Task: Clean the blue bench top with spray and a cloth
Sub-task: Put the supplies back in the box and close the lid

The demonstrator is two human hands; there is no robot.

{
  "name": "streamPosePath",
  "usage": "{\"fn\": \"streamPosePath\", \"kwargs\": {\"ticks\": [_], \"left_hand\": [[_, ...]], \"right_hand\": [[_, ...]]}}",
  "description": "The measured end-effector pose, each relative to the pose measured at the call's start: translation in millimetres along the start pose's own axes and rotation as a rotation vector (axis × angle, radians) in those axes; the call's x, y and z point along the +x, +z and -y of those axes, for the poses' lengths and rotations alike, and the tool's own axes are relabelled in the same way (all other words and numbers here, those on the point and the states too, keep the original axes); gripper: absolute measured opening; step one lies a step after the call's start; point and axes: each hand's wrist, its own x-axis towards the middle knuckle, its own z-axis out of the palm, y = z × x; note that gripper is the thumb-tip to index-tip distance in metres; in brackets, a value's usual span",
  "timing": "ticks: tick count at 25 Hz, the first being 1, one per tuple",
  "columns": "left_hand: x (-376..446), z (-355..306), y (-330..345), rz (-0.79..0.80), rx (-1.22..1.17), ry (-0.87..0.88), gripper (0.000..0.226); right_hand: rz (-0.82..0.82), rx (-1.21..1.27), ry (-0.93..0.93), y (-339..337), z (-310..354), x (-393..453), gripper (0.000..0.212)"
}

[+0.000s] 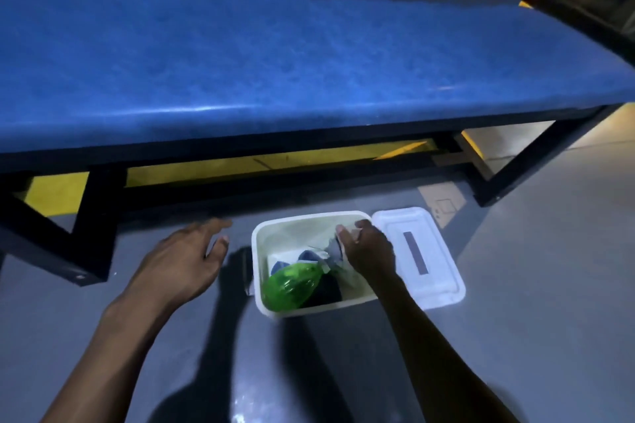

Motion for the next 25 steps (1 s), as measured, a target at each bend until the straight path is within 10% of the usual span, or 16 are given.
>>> {"fn": "streamPosePath", "kwargs": {"ticks": [4, 13, 25], "left_hand": [[2, -4, 8, 0.024, 0.029, 0.01, 0.043], [2, 14, 25, 0.097, 0.054, 0.016, 0.046], [15, 2, 32, 0.126, 0.062, 0.001, 0.045]], "right_hand": [[-0.167, -0.022, 0.158, -33, -90, 44, 0.026], [0.131, -0.332, 0.292, 18, -250, 110, 0.062], [0.219, -0.625, 0.094, -55, -189, 97, 0.043]]}}
